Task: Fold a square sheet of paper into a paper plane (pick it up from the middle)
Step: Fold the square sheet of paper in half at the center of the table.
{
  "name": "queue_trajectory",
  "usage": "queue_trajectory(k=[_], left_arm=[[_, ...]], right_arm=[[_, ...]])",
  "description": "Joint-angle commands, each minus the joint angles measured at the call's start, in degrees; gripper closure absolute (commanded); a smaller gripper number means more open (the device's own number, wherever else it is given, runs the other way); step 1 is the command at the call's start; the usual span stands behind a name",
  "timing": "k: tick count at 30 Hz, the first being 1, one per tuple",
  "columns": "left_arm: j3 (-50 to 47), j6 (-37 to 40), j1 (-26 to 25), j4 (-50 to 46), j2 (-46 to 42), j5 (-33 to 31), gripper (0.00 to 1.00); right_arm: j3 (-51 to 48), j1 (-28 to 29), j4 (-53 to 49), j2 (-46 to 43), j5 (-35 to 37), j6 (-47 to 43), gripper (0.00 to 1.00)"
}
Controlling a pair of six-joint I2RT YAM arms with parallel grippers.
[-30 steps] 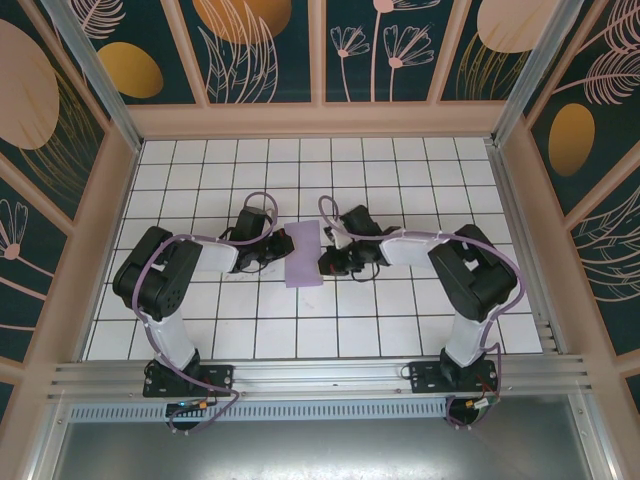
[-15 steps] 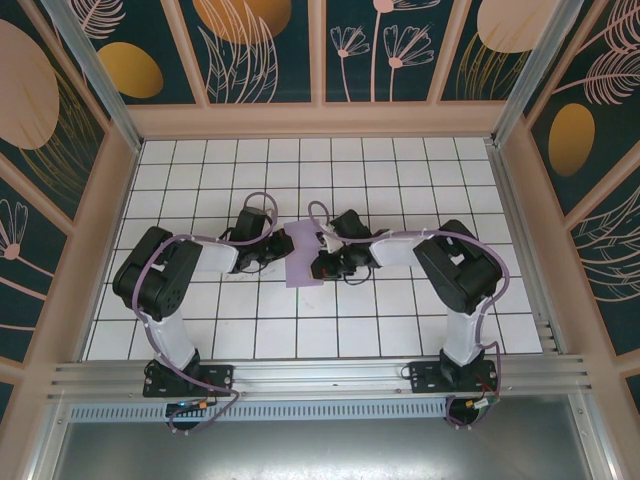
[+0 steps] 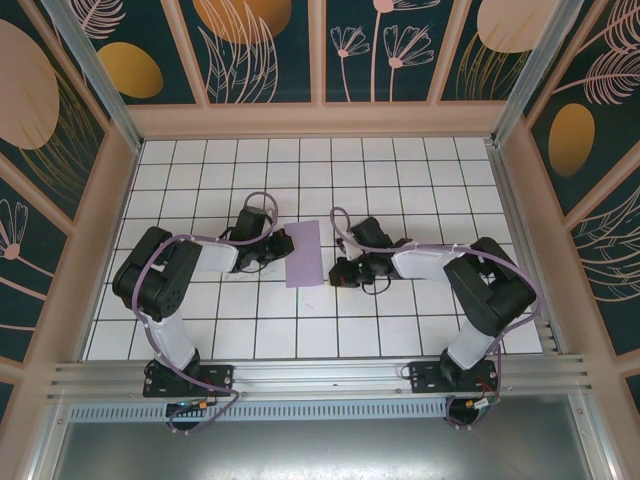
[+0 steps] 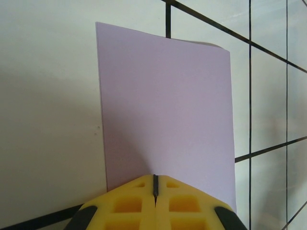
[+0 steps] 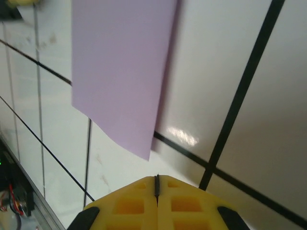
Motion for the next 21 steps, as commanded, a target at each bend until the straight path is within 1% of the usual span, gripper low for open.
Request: queue_trajectory(k=[1,2,3,4,5,6,8,9,12,13,16,21], left_arm=[[-1.2,3.0,1.0,-16.2,-0.3,-5.2,1.0],[-0.2,2.9,1.0,-15.9,-2.0,-4.1,1.0],[0.5,3.0,0.9,-15.8,-3.3,-3.1,0.98],[1.5,3.2,0.9,-15.7,-4.6,-2.0,0.92],[2.6,3.6,0.9,-15.5,-5.4,-0.4,0.83],[3.6,4.2,0.9,-15.5,-5.5,0.9,0.78],[5.9,5.3,0.7,-15.5,-7.0,3.8,0.7],[6.6,5.5,0.4,-15.2,-6.9,4.9,0.69],[8.0,5.0,-0.2,-13.3,-6.2,7.3,0.69],[8.5,4.7,-0.4,-12.8,-3.9,7.6,0.72],[9.8,3.8,-1.0,-11.5,-1.7,8.8,0.78],[12.2,3.4,-2.3,-11.0,2.2,10.1,0.85]], right_arm=[[3.5,-1.2,2.7,-0.8,2.8,4.7,1.0],[4.3,-1.6,2.8,0.2,4.1,6.1,1.0],[4.9,-2.0,3.2,1.1,4.7,7.5,1.0],[5.3,-2.6,4.1,2.1,4.7,9.1,1.0],[5.6,-3.0,5.3,3.0,4.7,11.1,1.0],[5.8,-3.2,6.8,3.6,4.3,12.5,1.0],[6.8,-3.3,9.4,4.9,3.3,15.0,1.0],[7.3,-3.3,10.3,5.4,2.9,15.9,1.0],[9.2,-3.1,11.5,7.5,1.9,18.0,1.0],[9.8,-3.0,11.6,8.4,1.5,18.4,1.0],[10.7,-2.8,11.9,10.4,0.6,19.3,1.0],[12.2,-1.7,12.9,12.9,-0.1,20.4,1.0]])
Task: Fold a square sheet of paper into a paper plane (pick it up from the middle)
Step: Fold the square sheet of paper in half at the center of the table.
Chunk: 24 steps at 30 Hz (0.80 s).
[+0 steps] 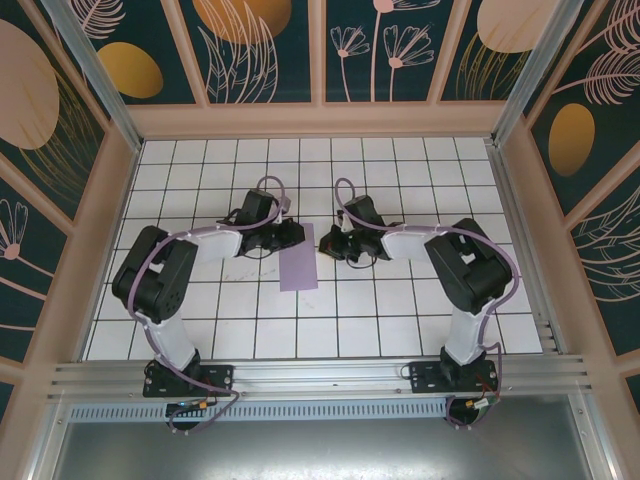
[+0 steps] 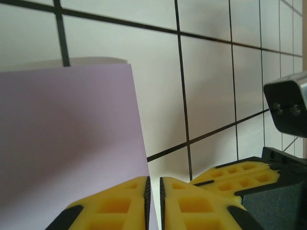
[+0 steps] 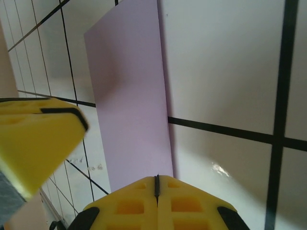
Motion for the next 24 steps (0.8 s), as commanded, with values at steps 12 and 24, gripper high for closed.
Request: queue_trajectory(k=[12,24], left_arm=[[7.8,0.4,-0.9,-1.5,8.8,3.0,0.92],[8.5,-0.5,-0.9,-2.1,11.9,1.2,0.95]], right_arm=[[5.5,2.2,-1.1,6.2,-2.4,0.3,1.0],[6.2,2.1,-3.5,8.3,-1.7,-1.4,1.0]])
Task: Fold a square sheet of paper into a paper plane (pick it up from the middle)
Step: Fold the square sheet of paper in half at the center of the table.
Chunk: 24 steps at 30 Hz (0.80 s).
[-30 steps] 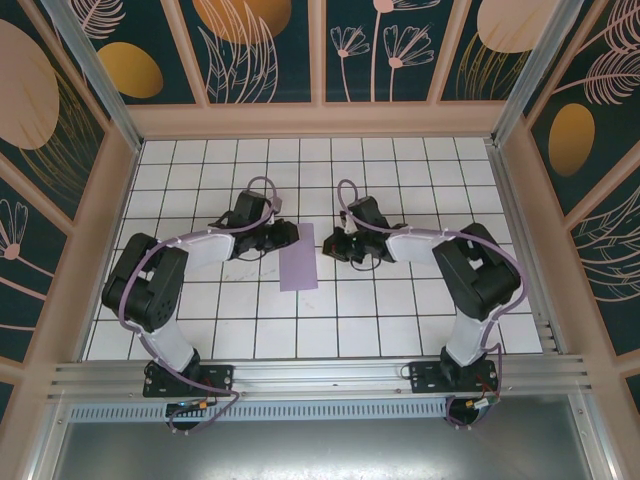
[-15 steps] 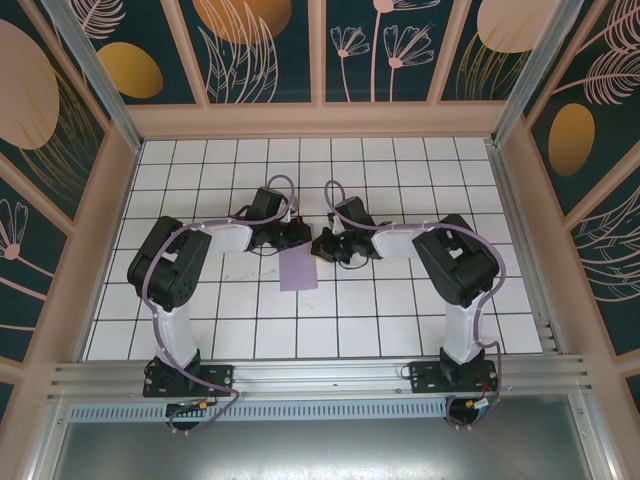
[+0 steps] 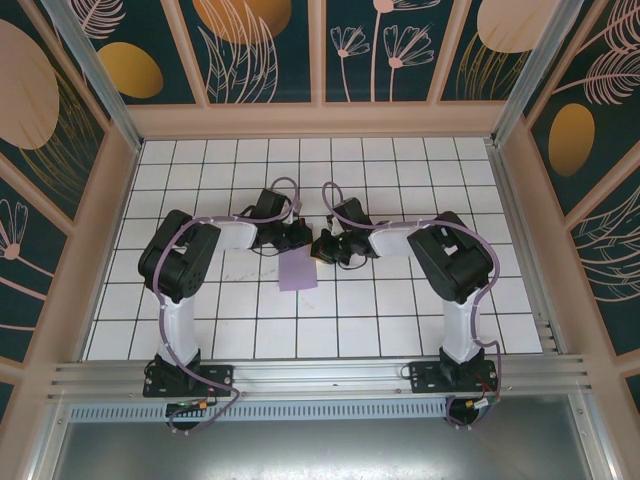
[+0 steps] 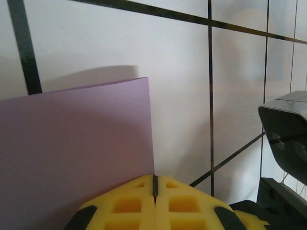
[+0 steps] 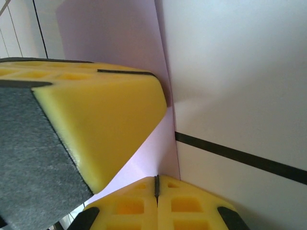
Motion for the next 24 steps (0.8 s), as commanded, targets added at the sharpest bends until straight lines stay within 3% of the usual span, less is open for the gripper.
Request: queue_trajectory(k=[1,12,24], left_arm=[[1.1,-0.3,0.0,-1.8,1.3,-1.0,0.95],[0.1,-0.8,0.0,-5.7,2.6,-8.4,1.0],[-0.3,-1.5,0.0,-6.3,3.1,-11.0,1.0]], right_arm=[[1.5,0.3,-2.6,1.5,0.2,-1.5,1.0],[-0.3,2.4,-6.7,-1.8,-1.2,-4.4,1.0],[-7.8,5.9,-6.6,-6.8,-1.3,-1.9,1.0]])
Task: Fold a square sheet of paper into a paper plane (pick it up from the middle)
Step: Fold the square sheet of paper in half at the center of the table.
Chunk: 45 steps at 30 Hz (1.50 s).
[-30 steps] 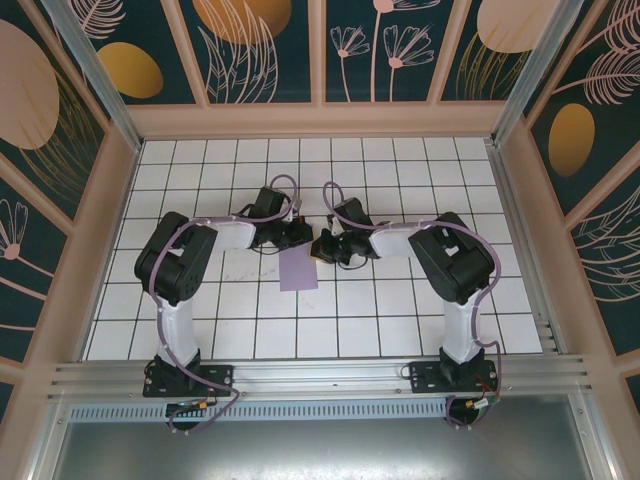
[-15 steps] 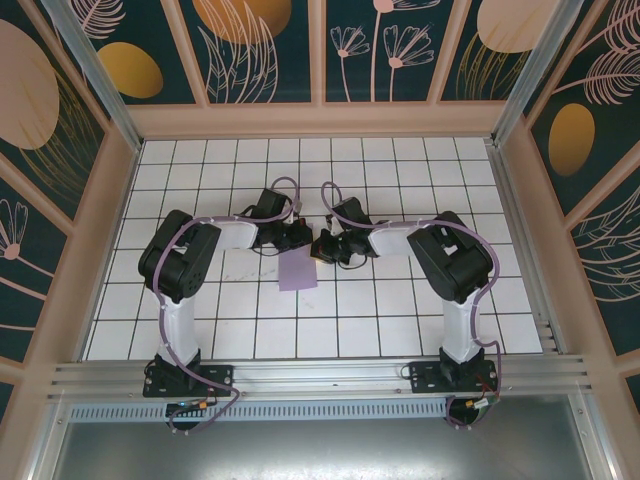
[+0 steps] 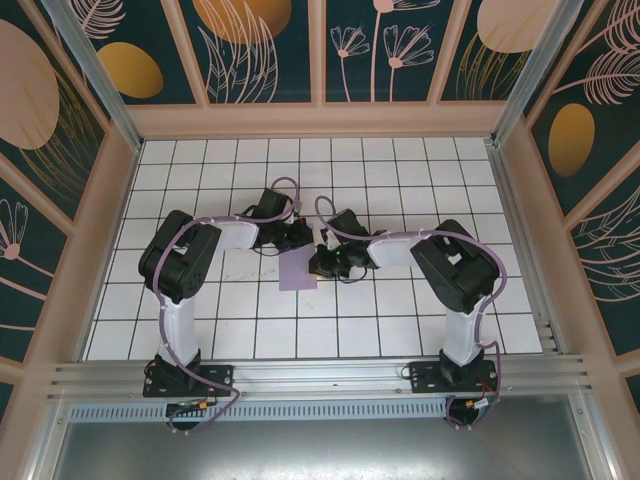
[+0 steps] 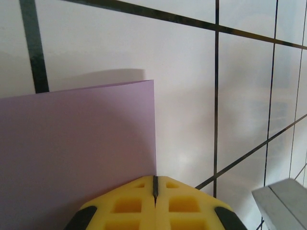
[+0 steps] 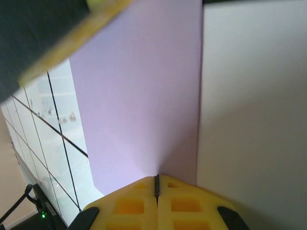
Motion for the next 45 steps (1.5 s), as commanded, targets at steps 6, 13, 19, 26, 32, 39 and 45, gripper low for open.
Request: queue_trajectory(k=[6,13,19,26,32,39,45], left_arm=[[-1.0,0.1,0.3,-5.1,3.0,-8.4,1.0],[0.4,2.7,0.3,-4.0,1.3,-5.1,1.0],[0.0,-3.7,0.3,-3.8,-9.0,-4.6,0.82],[-5.6,-7.1,0.3,-6.1,-15.3,-9.7,0.84],[-10.8,-8.2,0.3,-4.1,-15.3,-7.2,0.95],[-11.8,-7.9,0.3,-5.1,-12.5,-7.5,1.0],[-12.8,-7.5,0.3,-7.3,-11.2,-8.9,1.0]], right_arm=[[-6.2,3.4,-3.2,-3.6,-1.7,2.2,1.0],[-3.7,2.7,-7.5,-8.6,3.2,-1.4,1.0],[1.3,-2.4,-7.3,-10.5,7.8,-3.6,1.0],[7.5,-6.7,-4.7,-3.4,6.2,-5.7,1.0],[16.2,-6.7,-3.6,6.1,0.5,-8.3,1.0],[21.4,-6.4,-3.7,12.1,-1.2,-9.2,1.0],[24.4,-6.5,-5.9,15.2,1.5,-9.3,1.0]])
